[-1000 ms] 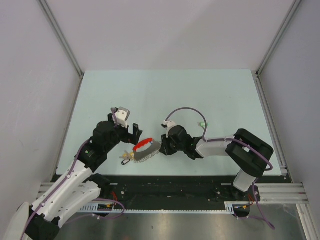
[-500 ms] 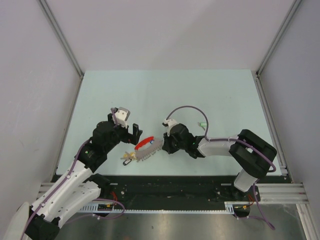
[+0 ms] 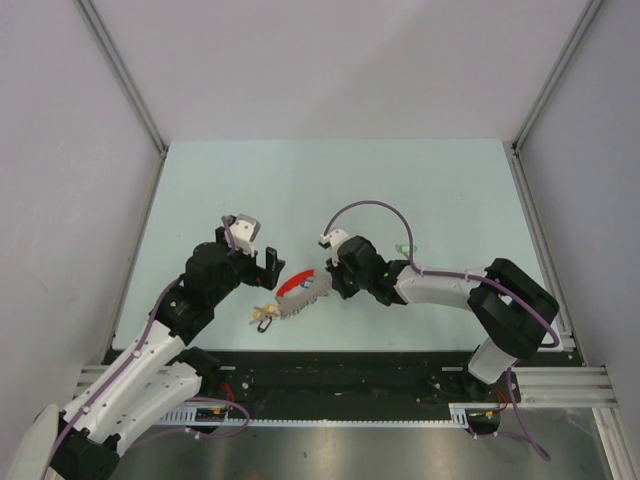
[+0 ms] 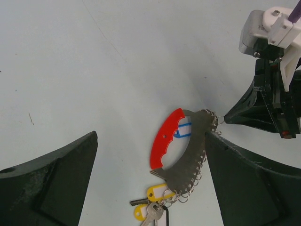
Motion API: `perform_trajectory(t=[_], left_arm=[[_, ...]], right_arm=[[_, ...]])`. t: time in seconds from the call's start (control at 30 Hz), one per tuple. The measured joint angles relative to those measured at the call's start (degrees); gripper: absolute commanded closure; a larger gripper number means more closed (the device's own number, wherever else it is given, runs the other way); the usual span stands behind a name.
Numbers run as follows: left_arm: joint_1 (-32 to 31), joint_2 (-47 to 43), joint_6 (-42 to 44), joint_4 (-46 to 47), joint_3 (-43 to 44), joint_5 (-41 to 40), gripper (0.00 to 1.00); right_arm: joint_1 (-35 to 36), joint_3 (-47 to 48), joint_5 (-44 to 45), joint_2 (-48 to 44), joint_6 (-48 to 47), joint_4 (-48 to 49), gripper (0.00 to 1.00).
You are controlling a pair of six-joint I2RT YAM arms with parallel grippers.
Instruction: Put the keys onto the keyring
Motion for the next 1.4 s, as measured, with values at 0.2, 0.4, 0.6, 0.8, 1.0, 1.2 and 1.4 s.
perform_trajectory(t=[0.2, 0.4, 0.6, 0.8, 1.0, 1.2, 1.4], left_arm=[[0.00, 0.02, 0.00, 0.00, 0.00, -0.02, 0.00], [0.00, 0.02, 0.00, 0.02, 0.00, 0.00, 0.00], [0.00, 0.02, 0.00, 0.00, 0.00, 0.00, 0.00], [0.00, 0.02, 0.00, 0.02, 0.00, 0.22, 0.00], [0.00, 0.02, 0.00, 0.02, 0.00, 0.50, 0.00], [0.00, 0.04, 0.00, 0.00, 0.00, 0.61, 0.00], [0.00, 0.15, 0.00, 0.00, 0.00, 0.94, 0.00]], right_arm=[[0.63, 0.83, 2.75, -0.11, -0.83, -4.52, 0.92], [0.85, 0.92, 1.16, -3.04, -0.48, -7.74, 0.80], [-0.92, 0.85, -2.36, -6.67, 1.62, -6.95, 0.79], [-4.24, -3.06, -5.60, -7.50, 4.57, -1.29, 0.75], [-7.61, -8.87, -10.97, -6.69, 6.88, 5.97, 0.75], [-10.01, -11.13, -15.80, -2.05, 8.50, 13.94, 0.72], [-10.45, -11.61, -19.28, 2.19, 9.16, 19.61, 0.69]])
